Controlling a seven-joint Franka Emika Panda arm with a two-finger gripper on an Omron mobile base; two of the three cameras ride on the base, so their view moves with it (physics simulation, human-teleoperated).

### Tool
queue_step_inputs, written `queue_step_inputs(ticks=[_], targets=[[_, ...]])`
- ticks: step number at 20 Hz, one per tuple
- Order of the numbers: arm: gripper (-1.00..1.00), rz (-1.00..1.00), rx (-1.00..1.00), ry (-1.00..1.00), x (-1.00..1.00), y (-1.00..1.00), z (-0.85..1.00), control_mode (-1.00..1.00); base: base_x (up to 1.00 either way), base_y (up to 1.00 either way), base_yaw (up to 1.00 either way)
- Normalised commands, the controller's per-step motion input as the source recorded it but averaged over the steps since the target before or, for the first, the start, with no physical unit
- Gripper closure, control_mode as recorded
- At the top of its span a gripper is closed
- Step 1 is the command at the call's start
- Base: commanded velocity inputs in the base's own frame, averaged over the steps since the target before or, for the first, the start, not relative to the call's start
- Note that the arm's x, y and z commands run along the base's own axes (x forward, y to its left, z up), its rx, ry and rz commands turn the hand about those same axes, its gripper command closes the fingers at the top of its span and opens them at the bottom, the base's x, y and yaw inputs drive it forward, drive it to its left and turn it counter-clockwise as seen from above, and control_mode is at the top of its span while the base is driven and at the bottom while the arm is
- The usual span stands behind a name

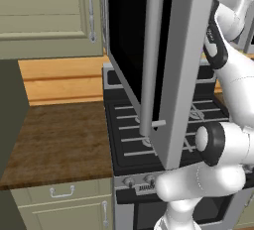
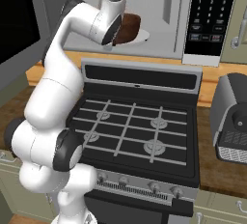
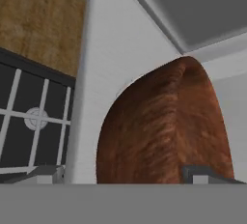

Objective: Pick the sweet potato from the sink and place it in the bowl. Then pick the bowl and place it in the microwave. Then close the microwave door and press the start button.

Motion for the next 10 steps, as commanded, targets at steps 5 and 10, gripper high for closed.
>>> queue_step_inputs(ticks=[5,10], targets=[[-1.0,0.0,0.0,-0.1,-0.71,0.0,0.1,-1.0,0.0,0.0,0.0],[-1.0,0.0,0.0,0.0,-0.85,-0.01,-0.29,-1.0,0.0,0.0,0.0]])
